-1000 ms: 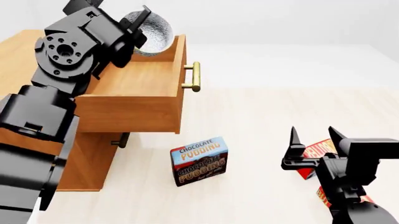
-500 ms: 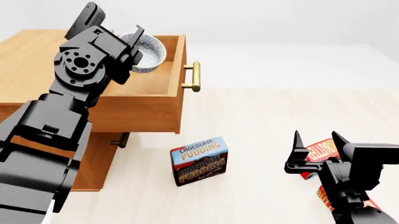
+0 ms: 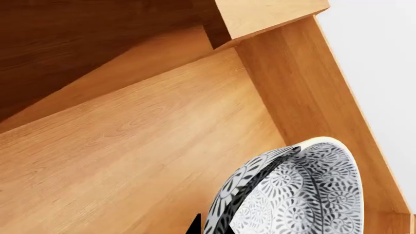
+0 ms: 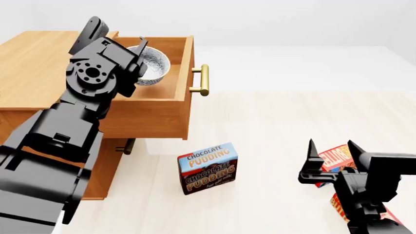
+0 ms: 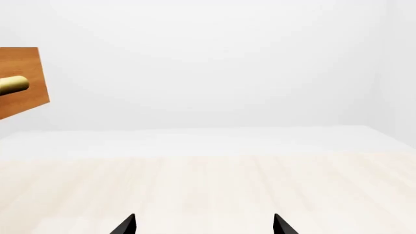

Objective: Put the bowl in the top drawer of the cabinet.

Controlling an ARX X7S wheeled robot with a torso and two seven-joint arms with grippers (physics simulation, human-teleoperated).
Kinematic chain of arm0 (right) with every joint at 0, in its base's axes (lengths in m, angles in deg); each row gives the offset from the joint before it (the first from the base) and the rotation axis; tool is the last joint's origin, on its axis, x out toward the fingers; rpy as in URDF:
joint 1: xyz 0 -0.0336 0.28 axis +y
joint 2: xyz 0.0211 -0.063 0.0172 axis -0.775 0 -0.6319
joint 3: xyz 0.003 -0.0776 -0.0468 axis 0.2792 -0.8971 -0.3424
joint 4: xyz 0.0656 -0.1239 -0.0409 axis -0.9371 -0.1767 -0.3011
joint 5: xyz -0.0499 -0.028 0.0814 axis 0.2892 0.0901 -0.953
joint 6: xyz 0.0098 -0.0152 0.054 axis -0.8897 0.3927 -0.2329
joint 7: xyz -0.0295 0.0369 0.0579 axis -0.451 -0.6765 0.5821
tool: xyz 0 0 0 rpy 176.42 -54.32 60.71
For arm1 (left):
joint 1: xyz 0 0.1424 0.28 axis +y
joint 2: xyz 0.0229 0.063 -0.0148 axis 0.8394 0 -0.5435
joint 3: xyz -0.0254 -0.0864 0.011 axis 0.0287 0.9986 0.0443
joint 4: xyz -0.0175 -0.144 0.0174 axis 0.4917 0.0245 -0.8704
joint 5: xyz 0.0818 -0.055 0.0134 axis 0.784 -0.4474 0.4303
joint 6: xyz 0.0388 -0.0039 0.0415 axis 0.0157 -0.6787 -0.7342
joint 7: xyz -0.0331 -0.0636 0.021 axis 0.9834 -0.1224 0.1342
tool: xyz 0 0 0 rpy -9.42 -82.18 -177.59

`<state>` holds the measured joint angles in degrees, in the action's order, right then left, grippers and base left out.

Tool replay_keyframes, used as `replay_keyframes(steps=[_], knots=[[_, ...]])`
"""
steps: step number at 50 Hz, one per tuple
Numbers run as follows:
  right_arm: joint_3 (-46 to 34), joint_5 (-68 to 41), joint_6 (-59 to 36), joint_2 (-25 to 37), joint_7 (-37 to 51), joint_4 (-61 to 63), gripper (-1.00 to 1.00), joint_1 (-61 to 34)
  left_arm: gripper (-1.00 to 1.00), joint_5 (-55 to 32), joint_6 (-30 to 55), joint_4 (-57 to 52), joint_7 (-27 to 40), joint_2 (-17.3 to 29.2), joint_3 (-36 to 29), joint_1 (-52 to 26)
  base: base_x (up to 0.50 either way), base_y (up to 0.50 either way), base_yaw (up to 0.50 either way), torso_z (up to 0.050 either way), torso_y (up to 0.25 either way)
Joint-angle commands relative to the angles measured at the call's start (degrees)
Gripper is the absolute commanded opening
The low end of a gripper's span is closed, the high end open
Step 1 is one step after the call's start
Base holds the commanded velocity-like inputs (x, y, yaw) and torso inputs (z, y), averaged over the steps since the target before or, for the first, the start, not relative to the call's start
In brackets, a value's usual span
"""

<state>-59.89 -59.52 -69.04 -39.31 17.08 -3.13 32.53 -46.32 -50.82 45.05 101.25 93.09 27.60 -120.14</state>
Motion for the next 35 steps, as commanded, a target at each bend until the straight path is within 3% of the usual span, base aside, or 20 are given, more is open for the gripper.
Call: replay_keyframes(steps=[1,11,12,35], knots=[[0.4,-0.2,0.4,0.2,0.0,0.1,1.0,0.8,-1.0,-0.1,-1.5,0.3,0.2,-0.3,0.9,0.4,0.0,0.0,0.0,0.0,0.0],[0.6,-0.4,0.6,0.3,0.3,0.7,1.0,1.5,-1.0,-0.8,-1.3,-2.8,0.5,0.2,1.5,1.9,0.0,0.0,0.0,0.0,0.0],[0.6,-0.4,0.6,0.3,0.3,0.8,1.0,1.6,1.0,-0.9,-1.3,-3.3,0.5,0.3,1.5,2.0,0.0,0.0,0.0,0.0,0.0],[0.5,-0.6,1.1,0.2,0.5,0.5,1.0,1.5,1.0,0.3,-3.3,-10.2,3.0,3.0,1.1,4.7,0.0,0.0,0.0,0.0,0.0]])
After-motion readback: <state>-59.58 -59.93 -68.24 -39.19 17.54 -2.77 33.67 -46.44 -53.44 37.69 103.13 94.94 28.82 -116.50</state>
